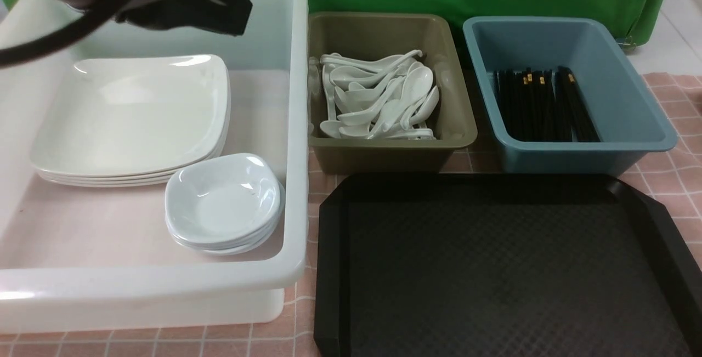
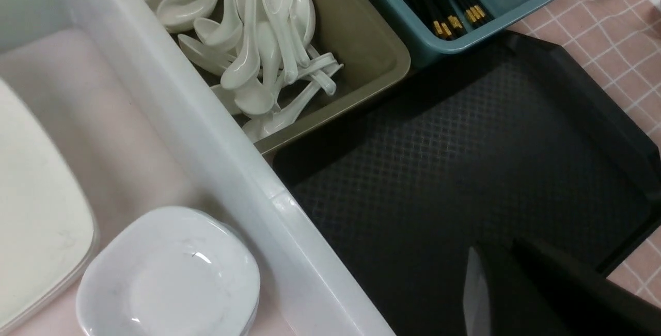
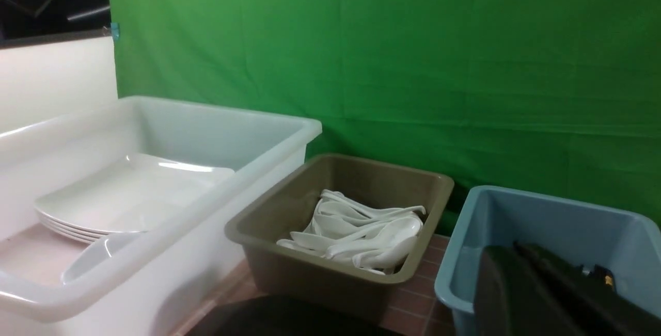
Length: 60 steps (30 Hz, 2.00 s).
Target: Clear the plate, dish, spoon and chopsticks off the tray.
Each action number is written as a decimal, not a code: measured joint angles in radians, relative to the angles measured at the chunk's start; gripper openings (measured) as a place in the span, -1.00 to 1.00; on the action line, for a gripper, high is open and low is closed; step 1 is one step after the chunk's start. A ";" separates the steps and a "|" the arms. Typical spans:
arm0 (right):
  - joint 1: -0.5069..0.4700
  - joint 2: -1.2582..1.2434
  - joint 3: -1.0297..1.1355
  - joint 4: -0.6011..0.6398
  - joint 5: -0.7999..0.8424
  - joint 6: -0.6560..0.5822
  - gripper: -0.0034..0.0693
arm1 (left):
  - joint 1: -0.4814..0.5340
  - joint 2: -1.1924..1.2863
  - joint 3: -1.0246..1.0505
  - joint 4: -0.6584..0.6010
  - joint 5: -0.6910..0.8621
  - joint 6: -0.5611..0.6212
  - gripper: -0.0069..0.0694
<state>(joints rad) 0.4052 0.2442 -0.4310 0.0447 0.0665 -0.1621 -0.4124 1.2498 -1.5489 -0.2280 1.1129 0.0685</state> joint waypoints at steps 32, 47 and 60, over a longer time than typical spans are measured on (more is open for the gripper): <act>-0.109 -0.123 0.339 0.000 0.040 0.000 -0.59 | 0.000 0.001 0.037 0.019 0.026 0.000 -0.77; -0.288 -0.207 0.421 -0.065 0.100 0.000 -0.51 | 0.000 -0.031 0.101 -0.089 0.098 0.052 -0.77; -0.290 -0.207 0.420 -0.067 0.106 0.000 -0.43 | 0.000 -0.315 0.336 -0.032 -0.046 0.035 -0.77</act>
<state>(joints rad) 0.1151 0.0375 -0.0108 -0.0223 0.1727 -0.1621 -0.4124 0.9347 -1.2131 -0.2598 1.0669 0.1038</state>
